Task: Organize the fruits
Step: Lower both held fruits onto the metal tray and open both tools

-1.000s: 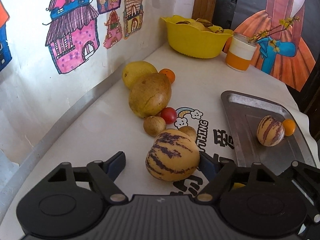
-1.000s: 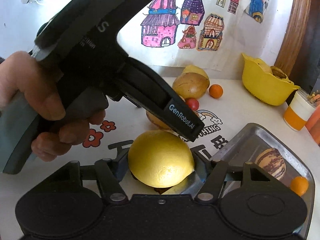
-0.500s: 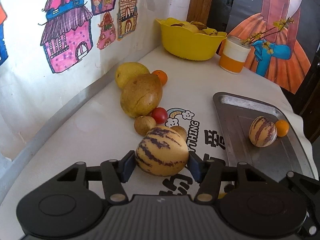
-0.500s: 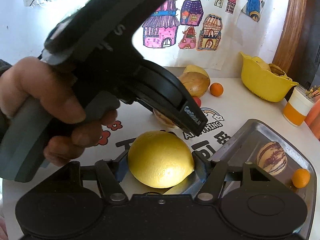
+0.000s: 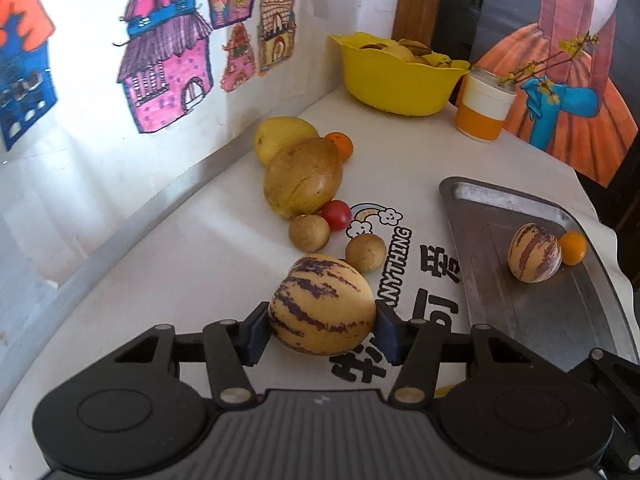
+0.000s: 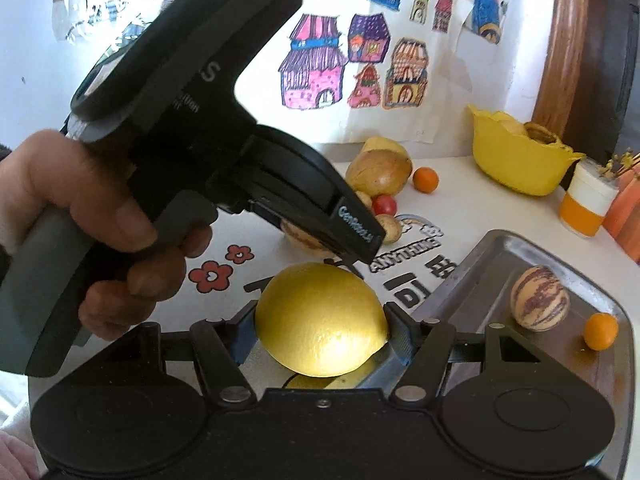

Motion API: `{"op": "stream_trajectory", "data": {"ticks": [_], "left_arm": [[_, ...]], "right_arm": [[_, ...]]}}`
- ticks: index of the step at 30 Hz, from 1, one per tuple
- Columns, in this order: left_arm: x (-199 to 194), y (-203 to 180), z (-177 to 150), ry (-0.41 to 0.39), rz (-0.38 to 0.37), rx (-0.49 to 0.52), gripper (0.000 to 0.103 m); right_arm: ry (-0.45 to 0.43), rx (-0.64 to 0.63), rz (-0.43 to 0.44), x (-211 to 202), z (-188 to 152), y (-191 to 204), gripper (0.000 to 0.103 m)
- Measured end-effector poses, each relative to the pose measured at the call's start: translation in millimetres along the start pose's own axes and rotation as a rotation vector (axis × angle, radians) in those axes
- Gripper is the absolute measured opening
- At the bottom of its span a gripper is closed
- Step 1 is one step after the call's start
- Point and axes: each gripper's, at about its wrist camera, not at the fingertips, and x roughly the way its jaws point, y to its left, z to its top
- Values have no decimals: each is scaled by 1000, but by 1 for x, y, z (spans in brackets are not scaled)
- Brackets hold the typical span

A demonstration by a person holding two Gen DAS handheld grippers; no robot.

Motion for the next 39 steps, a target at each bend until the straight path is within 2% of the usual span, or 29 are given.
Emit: {"op": "stream_trajectory", "data": {"ticks": [5, 10, 18, 22, 27, 39], "left_arm": [[-12, -9, 4, -30, -14, -7, 58], [-23, -32, 10, -59, -45, 36, 58], [-22, -84, 8, -55, -148, 112, 58], [-12, -108, 3, -31, -184, 134, 58], [2, -128, -3, 17, -180, 133, 58], [11, -132, -6, 46, -158, 139, 59]], "right_arm": [[-10, 15, -66, -20, -3, -17, 67], [7, 67, -195, -41, -14, -51, 67], [15, 137, -352, -55, -36, -101, 67], [9, 141, -370, -52, -41, -113, 67], [26, 134, -359, -43, -48, -120, 67], [26, 141, -354, -37, -51, -120, 69]]}}
